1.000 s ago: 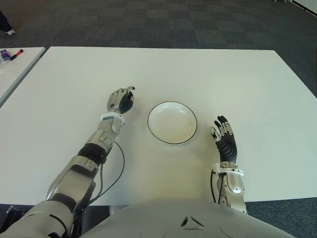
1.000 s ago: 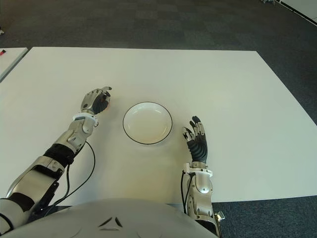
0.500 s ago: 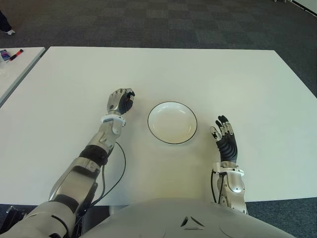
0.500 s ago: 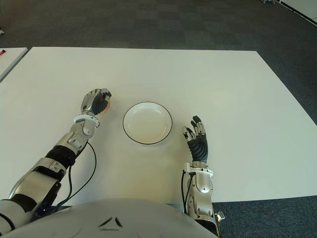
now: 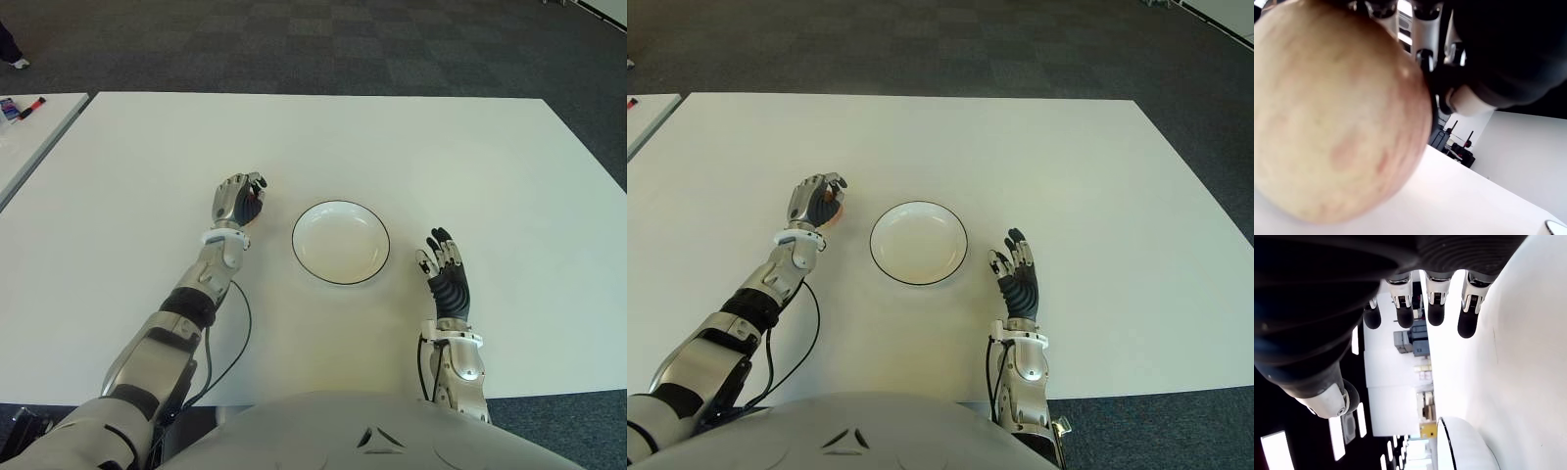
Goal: Put the apples into the plate.
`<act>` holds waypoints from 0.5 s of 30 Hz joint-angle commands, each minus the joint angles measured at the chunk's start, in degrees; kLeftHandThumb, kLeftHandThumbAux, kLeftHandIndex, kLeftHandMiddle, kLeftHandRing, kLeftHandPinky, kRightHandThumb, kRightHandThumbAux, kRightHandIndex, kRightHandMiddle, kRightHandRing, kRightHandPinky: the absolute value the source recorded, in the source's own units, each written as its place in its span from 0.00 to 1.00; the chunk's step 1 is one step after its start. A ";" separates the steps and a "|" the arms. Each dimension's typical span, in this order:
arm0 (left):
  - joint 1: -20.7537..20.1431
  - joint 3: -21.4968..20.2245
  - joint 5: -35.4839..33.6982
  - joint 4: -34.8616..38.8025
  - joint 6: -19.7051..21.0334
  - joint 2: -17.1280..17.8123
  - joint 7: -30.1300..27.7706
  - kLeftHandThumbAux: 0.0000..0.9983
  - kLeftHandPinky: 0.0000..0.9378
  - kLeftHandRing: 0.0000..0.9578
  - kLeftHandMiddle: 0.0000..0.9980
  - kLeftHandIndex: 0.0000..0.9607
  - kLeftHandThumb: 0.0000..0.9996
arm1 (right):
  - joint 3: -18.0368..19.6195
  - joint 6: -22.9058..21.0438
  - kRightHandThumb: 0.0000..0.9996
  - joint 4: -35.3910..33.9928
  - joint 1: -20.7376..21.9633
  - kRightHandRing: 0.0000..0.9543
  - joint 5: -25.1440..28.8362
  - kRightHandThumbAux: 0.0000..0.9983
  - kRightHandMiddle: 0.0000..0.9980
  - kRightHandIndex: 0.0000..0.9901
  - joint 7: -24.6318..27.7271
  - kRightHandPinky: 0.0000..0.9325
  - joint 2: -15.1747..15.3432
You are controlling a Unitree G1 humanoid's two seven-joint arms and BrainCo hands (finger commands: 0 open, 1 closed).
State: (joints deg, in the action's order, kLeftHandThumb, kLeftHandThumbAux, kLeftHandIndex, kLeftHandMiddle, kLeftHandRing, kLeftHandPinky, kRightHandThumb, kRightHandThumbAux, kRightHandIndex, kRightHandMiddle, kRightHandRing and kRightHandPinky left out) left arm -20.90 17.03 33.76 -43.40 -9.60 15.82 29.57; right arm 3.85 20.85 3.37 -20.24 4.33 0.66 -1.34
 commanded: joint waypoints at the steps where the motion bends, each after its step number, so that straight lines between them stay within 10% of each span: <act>1: 1.86 0.30 0.17 -2.32 0.30 -0.33 1.01 0.69 0.59 0.60 0.56 0.45 0.73 | 0.29 -1.07 0.36 0.63 0.18 0.05 -0.04 0.65 0.03 0.06 -0.08 0.17 0.02; 7: 1.45 0.20 -0.05 -3.42 -0.67 -0.53 2.50 0.69 0.43 0.42 0.40 0.44 0.73 | 0.31 -0.94 0.36 0.95 0.38 0.05 0.16 0.64 0.02 0.06 0.10 0.16 0.03; 15: 1.06 -0.08 -0.37 -4.62 -1.93 -0.84 3.85 0.44 0.30 0.27 0.24 0.19 0.76 | 0.33 -0.45 0.36 1.53 0.67 0.05 0.05 0.64 0.03 0.07 -0.01 0.17 0.00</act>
State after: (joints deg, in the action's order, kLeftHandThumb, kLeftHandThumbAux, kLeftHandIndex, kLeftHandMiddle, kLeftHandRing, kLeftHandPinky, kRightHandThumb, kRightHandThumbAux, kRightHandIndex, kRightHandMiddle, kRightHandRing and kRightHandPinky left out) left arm -20.92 16.70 33.72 -46.22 -11.48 15.76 33.43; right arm 3.92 20.86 4.06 -19.97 4.40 0.67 -1.26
